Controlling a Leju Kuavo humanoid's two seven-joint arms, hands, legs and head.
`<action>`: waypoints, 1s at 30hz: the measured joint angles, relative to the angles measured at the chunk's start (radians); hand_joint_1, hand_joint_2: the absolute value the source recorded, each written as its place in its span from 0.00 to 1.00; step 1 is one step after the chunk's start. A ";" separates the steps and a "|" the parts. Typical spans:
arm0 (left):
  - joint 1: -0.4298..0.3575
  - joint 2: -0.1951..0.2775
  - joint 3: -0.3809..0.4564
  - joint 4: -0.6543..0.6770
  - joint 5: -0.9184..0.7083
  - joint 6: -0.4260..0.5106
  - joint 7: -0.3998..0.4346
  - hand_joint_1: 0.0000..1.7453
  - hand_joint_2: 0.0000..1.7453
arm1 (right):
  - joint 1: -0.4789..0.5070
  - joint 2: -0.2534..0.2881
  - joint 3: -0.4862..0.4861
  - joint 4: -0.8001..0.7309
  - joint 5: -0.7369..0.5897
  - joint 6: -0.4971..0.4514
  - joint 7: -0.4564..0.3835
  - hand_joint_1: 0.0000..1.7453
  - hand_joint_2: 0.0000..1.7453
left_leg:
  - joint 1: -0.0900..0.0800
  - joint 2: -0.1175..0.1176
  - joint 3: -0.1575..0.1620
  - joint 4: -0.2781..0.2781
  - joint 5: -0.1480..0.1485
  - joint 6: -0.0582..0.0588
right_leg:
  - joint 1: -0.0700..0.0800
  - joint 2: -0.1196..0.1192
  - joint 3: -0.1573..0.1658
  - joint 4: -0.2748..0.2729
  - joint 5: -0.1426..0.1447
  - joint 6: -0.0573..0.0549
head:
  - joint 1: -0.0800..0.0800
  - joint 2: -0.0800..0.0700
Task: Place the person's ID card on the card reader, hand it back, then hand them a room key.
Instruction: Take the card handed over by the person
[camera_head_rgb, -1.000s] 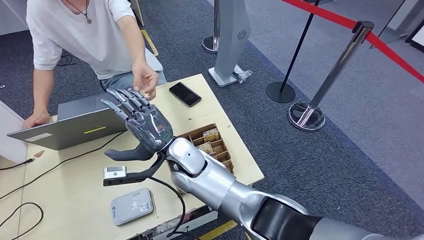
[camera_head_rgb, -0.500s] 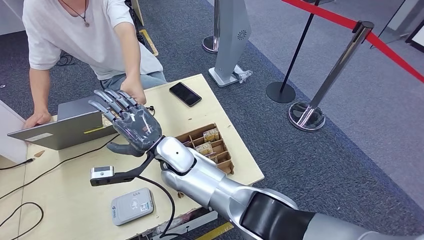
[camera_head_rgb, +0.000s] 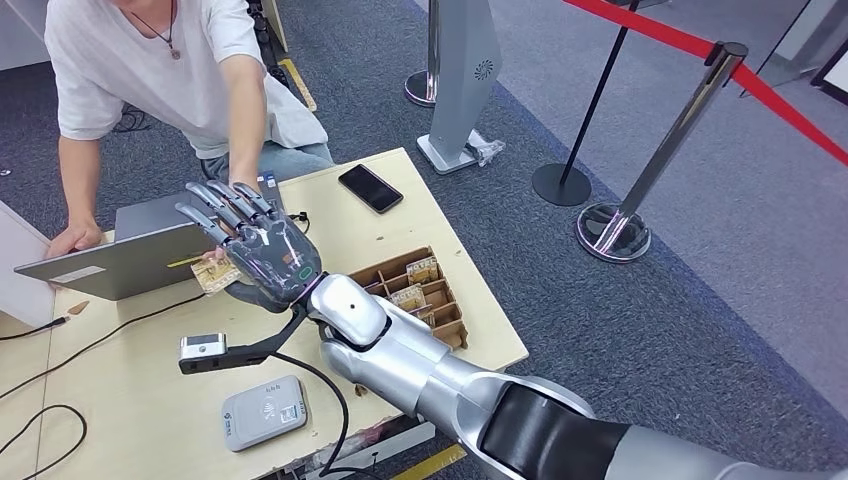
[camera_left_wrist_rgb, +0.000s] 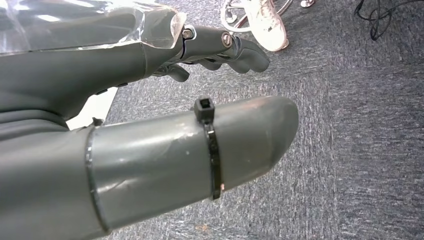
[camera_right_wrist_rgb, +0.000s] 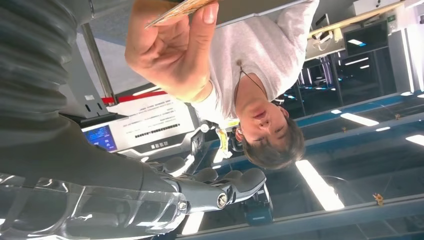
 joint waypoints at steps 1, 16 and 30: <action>0.000 0.000 0.000 0.000 0.000 0.000 0.000 0.00 0.00 | 0.000 0.000 0.000 0.001 -0.002 0.000 0.000 0.00 1.00 | 0.000 0.000 0.000 0.000 0.000 0.000 | 0.000 0.000 0.000 0.000 0.000 0.000 | 0.000 0.000; 0.000 0.000 0.000 0.000 -0.004 0.000 -0.001 0.00 0.00 | 0.003 0.000 0.003 0.005 -0.009 0.007 0.010 0.77 1.00 | 0.000 0.000 0.000 0.000 0.000 0.000 | 0.000 0.000 0.000 0.000 0.000 0.000 | 0.000 0.000; 0.000 0.000 0.000 0.000 -0.006 0.005 0.000 0.00 0.00 | 0.011 0.000 0.012 -0.003 -0.008 0.029 0.015 1.00 1.00 | 0.000 0.000 0.000 0.000 0.000 0.000 | 0.000 0.000 0.000 0.000 0.000 0.000 | 0.000 0.000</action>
